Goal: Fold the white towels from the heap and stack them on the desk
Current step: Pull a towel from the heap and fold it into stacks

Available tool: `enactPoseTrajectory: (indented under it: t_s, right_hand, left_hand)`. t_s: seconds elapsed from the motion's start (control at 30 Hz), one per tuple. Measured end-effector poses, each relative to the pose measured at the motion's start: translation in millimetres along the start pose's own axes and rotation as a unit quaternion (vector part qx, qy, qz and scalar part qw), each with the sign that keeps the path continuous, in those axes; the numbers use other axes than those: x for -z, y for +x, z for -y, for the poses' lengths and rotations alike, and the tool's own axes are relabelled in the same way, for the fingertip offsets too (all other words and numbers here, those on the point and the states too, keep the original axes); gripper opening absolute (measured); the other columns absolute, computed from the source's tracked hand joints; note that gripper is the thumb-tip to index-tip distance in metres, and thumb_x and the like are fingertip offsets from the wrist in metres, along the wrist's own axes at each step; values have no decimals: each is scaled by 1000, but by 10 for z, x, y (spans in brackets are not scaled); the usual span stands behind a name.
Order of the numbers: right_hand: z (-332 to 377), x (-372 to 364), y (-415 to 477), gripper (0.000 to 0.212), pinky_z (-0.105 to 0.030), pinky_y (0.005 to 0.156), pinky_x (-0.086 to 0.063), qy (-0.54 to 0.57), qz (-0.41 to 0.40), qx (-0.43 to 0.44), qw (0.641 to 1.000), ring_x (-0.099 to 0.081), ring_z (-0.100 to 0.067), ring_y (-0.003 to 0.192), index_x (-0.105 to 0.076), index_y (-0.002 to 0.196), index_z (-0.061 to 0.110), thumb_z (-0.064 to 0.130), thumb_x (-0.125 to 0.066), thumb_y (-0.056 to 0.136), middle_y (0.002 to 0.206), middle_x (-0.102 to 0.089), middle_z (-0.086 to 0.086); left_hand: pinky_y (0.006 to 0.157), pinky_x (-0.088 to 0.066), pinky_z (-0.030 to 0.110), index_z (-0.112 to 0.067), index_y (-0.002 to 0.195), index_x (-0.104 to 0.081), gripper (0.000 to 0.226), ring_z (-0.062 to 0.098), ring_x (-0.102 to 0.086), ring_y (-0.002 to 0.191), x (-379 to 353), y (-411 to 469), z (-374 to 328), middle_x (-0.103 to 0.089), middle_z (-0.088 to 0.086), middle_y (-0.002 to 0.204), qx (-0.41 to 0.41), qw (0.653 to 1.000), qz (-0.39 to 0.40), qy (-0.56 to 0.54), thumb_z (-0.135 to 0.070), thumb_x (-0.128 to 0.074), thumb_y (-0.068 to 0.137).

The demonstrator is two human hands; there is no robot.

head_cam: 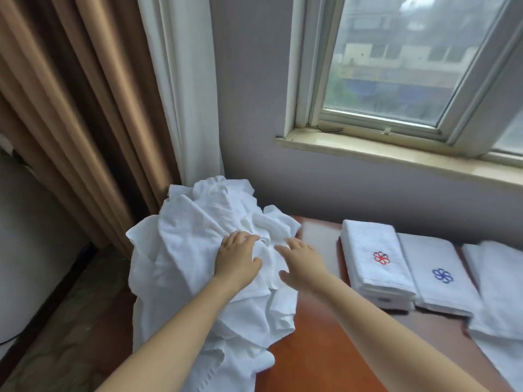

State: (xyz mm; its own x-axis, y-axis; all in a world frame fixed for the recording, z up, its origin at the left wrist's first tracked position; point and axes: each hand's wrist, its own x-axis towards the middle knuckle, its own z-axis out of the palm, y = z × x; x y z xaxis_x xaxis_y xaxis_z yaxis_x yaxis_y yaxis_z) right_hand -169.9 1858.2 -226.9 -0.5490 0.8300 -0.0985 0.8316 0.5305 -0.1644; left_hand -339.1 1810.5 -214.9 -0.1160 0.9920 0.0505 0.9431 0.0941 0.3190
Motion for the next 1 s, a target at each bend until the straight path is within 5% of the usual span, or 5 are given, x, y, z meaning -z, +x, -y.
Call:
enactPoseTrajectory:
  t_s: [0.17, 0.6, 1.0]
  right_hand:
    - [-984, 199, -626, 52, -35, 107, -31, -7, -6, -93, 996, -32, -24, 138, -46, 139, 21, 31, -57, 89, 145, -39, -5]
    - [-3340, 425, -2347, 60, -36, 112, -28, 30, -19, -300, 953, -29, -22, 142, -37, 148, 23, 35, -53, 92, 151, -36, -4]
    - [-4567, 315, -2984, 63, -33, 101, -40, 68, 1, -388, 919, -42, -18, 130, -30, 151, 23, 38, -49, 93, 141, -44, 2]
  left_hand:
    - [105, -35, 30, -26, 142, -46, 54, 18, -37, 134, -354, 161, -1000, -47, -2, 142, -53, 996, 77, -13, -29, -52, 89]
    - [97, -40, 32, -26, 145, -41, 55, 17, -40, 133, -1411, 306, -3778, -44, -4, 145, -211, 959, 186, -28, -30, -50, 90]
    - [96, -45, 34, -25, 149, -33, 60, 20, -47, 128, -2002, 457, -4958, -39, -3, 150, -228, 939, 258, -24, -31, -49, 92]
